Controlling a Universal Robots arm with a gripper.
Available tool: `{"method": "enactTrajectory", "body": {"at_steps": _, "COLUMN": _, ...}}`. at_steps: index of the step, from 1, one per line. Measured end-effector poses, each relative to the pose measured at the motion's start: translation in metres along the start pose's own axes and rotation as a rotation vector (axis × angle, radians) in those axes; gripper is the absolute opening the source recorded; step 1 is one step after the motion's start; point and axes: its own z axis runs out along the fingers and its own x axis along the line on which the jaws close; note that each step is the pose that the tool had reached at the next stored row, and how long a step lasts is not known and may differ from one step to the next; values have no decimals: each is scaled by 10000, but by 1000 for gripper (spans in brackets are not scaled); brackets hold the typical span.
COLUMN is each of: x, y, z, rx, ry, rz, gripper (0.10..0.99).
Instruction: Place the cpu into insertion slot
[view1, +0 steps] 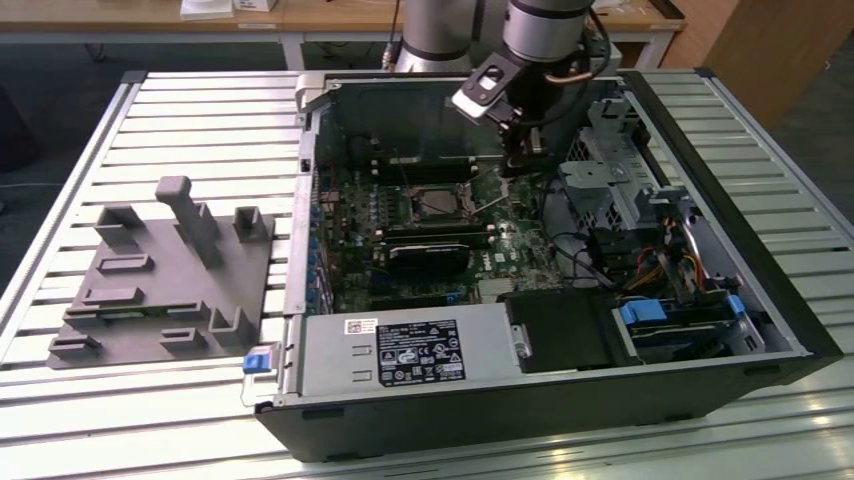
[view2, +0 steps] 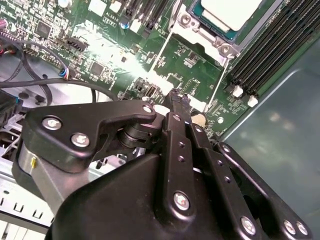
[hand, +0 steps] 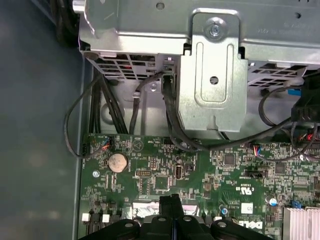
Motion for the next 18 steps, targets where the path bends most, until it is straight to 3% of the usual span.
{"method": "enactTrajectory", "body": {"at_steps": 18, "x": 7, "y": 197, "z": 73, "rx": 97, "ry": -25, "rz": -12, "gripper": 106}}
